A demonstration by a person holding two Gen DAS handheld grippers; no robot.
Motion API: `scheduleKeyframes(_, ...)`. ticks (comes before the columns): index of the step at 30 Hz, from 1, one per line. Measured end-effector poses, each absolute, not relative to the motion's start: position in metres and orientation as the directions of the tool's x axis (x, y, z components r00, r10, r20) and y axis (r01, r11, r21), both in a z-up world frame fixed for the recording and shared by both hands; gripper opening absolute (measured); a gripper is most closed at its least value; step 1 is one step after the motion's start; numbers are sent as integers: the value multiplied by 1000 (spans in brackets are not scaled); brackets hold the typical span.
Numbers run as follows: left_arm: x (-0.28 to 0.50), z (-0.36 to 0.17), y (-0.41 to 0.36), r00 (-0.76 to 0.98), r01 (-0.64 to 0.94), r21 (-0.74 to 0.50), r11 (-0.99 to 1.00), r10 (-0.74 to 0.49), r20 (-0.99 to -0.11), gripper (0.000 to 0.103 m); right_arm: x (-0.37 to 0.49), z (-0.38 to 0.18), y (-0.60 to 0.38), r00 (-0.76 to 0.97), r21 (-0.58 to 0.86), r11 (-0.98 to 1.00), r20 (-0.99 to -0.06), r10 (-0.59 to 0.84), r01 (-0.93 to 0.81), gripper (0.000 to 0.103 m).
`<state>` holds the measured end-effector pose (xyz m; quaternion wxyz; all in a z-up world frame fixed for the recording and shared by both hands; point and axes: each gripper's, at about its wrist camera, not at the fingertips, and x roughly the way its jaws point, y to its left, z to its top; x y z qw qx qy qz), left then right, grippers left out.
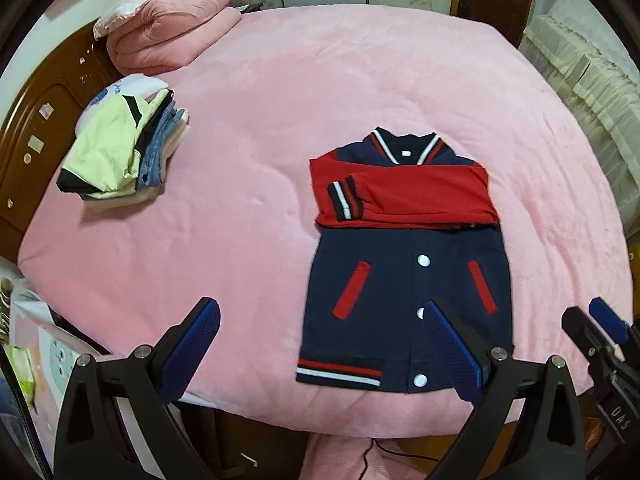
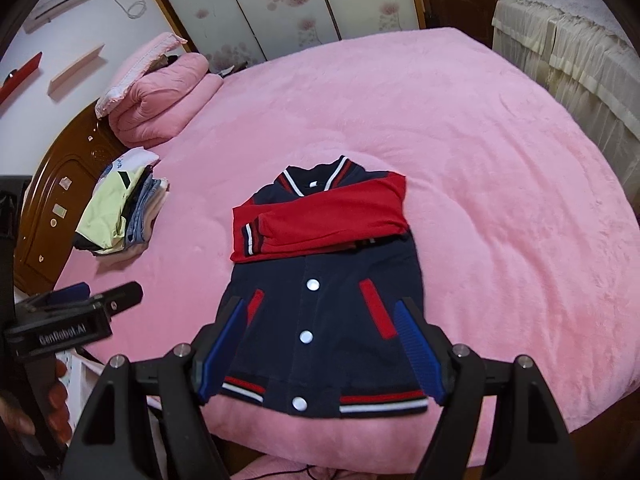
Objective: Fold large clothes
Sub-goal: 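Move both tools toward the striped hem of the jacket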
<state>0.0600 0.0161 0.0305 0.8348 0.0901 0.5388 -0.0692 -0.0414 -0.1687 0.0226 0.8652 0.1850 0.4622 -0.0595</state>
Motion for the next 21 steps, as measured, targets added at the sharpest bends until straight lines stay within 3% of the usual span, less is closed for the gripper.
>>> scheduleKeyframes(7, 43, 21, 25, 389, 215, 99, 972, 8, -921, 100, -77, 15, -175, 561, 211, 937, -828, 20, 277, 76)
scheduleKeyframes(13, 31, 8, 45, 371, 249, 128, 960, 28, -928, 100, -92, -6, -188, 484, 233, 936, -871, 80, 265, 76)
scheduleKeyframes(21, 35, -41, 73, 203, 292, 84, 953, 24, -979, 100, -94, -52, -230, 371, 273, 857, -923, 106, 436, 76)
